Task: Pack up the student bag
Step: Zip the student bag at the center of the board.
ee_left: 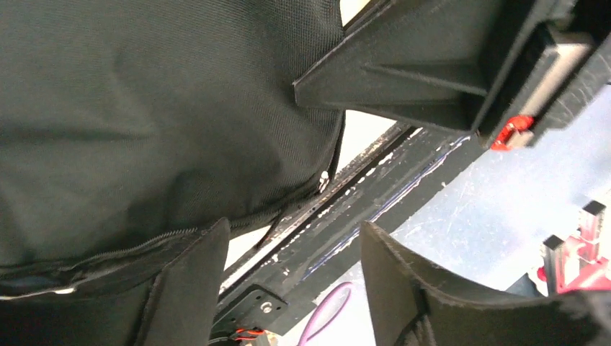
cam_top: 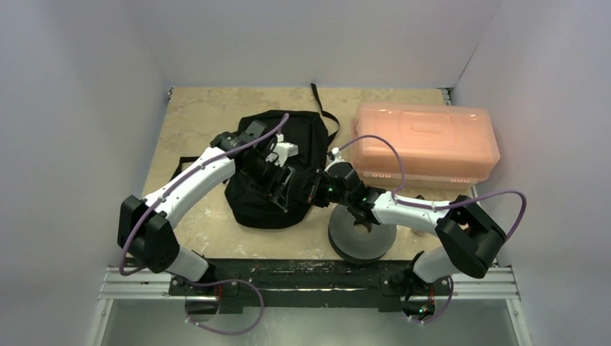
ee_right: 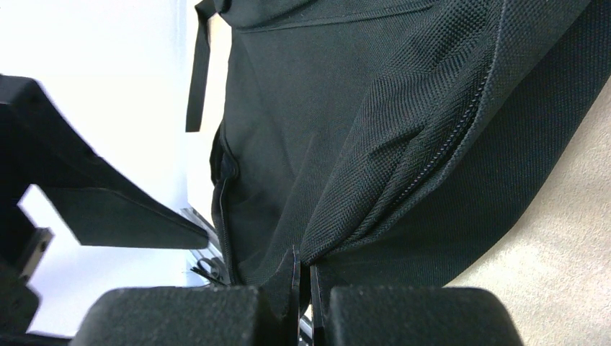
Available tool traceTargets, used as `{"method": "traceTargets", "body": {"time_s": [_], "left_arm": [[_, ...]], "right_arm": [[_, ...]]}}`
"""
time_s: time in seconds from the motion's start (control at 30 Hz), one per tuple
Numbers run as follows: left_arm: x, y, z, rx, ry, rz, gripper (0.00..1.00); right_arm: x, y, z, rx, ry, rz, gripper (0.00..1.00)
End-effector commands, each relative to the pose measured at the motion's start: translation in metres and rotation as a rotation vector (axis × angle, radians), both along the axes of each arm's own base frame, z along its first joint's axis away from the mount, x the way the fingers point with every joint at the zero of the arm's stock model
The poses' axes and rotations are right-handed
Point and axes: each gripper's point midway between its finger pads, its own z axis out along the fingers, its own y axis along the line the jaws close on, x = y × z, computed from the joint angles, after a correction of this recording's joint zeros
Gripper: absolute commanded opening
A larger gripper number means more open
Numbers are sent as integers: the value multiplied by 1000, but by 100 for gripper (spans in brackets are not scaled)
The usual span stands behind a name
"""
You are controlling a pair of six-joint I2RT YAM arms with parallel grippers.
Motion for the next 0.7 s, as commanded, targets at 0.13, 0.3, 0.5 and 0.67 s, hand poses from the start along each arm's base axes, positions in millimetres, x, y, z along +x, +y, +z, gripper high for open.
{"method": "traceTargets", "body": {"time_s": [0.13,0.3,0.5,0.67], "left_arm": [[-5,-17,-2,-83,47,-67,42],[-4,-14,-6,-64,52,-54,28],[-5,-11,-15,-42,62,-48,29],[-6,-7,-20,-17,69,-45,32]], "right_arm": [[-5,14,39,101,-80,69,0],[-3,15,40,99,-81,69,0],[-4,15,40,97,-82,71,0],[-3,16,40,100,-82,70,0]]}}
